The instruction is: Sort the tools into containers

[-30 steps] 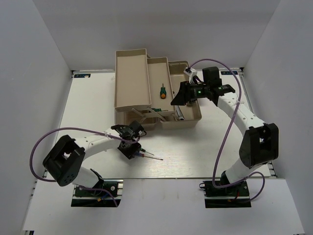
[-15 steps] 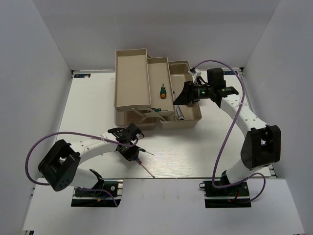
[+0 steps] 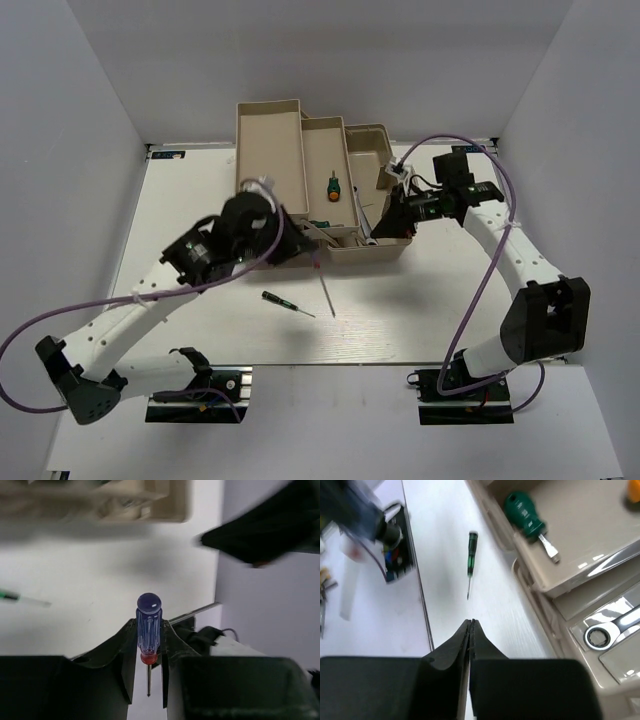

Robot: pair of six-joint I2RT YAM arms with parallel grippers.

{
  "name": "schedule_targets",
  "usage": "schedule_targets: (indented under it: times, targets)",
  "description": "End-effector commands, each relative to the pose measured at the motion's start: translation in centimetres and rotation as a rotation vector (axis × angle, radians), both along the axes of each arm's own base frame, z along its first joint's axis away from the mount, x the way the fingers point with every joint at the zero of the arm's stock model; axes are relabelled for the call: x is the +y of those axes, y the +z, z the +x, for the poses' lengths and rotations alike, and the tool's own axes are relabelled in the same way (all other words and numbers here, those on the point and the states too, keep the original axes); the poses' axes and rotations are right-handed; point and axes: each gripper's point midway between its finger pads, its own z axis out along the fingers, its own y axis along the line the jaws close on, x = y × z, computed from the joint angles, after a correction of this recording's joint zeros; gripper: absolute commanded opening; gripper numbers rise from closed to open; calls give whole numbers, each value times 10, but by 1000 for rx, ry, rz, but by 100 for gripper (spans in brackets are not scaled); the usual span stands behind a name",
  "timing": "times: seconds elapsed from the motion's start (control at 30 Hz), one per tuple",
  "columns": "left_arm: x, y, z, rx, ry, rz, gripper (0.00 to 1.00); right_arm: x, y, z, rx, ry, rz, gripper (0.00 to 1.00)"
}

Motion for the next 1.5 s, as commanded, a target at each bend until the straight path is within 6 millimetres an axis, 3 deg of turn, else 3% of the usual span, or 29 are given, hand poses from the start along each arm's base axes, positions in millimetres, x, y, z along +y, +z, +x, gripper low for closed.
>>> schedule_targets:
  times: [0.0,0.03,0.07,0.1,0.13,0.3,0.33,0.4,0.47,0.57,0.6,0.7,0.73,0.8,0.83,0.87,0.9,0.93,0.97,1.07,1.1,1.13,1.17,1.23,1.27,1.3,1.37,1.4,1.47]
  targets:
    - [-21,112,14,-345,-188,-52,0,-12,-1,-26,-80,115,-9,7]
    - [-15,137,33,-425,-155,17,0,-17,-7,-24,-89,102,-46,49]
    - [-9,116,47,-380,-110,93,0,-18,-9,-24,-94,105,-55,70]
    - [-1,148,59,-472,-77,134,0,-20,-10,-31,-72,113,-57,86]
    - [11,149,76,-479,-24,206,0,-20,-8,-35,-62,126,-33,90]
    - [37,154,164,-489,204,371,0,-10,-9,-65,-154,285,8,90]
    - [46,138,184,-454,234,405,0,-10,-20,-67,-169,297,-28,90]
    - [60,134,198,-434,298,404,0,2,-30,-73,-245,344,-55,90]
    - [81,125,215,-415,348,418,0,4,-51,-59,-318,304,-159,90]
    - [93,110,229,-377,355,417,0,30,-69,-68,-327,332,-265,57]
    - [101,97,239,-349,354,434,0,42,-74,-68,-318,356,-292,36]
    - [107,100,254,-344,344,418,0,70,-76,-72,-268,377,-304,23]
    - [108,92,257,-322,336,422,0,88,-73,-77,-274,402,-289,27]
    - [113,93,261,-326,323,407,26,107,-81,-64,-216,333,-312,49]
    - [108,93,259,-327,291,393,51,120,-87,-60,-183,309,-332,58]
    - [113,93,261,-323,296,390,59,124,-105,-57,-148,299,-376,63]
    - [117,93,262,-328,283,402,66,141,-97,-48,-195,280,-355,67]
    - [115,93,261,-328,272,393,72,147,-121,-48,-157,291,-392,76]
    - [121,95,261,-329,277,403,80,150,-125,-45,-164,270,-417,78]
    - [134,126,250,-385,286,405,87,180,-131,-49,-248,278,-382,80]
    - [136,136,245,-405,285,405,90,177,-142,-46,-274,245,-428,80]
    - [151,159,232,-442,328,419,92,184,-143,-42,-319,229,-411,80]
    - [158,169,223,-461,341,435,92,188,-151,-54,-333,241,-425,80]
    - [173,178,205,-479,386,471,94,192,-160,-49,-367,186,-457,80]
    - [186,195,181,-512,412,474,94,197,-165,-60,-353,197,-463,78]
    - [189,196,169,-518,414,471,95,196,-170,-59,-356,178,-485,78]
    - [196,170,149,-457,402,506,95,197,-177,-64,-365,155,-513,77]
    - [200,177,130,-478,420,482,95,204,-176,-72,-384,160,-506,77]
    - [203,145,114,-406,416,488,95,197,-184,-72,-400,120,-536,75]
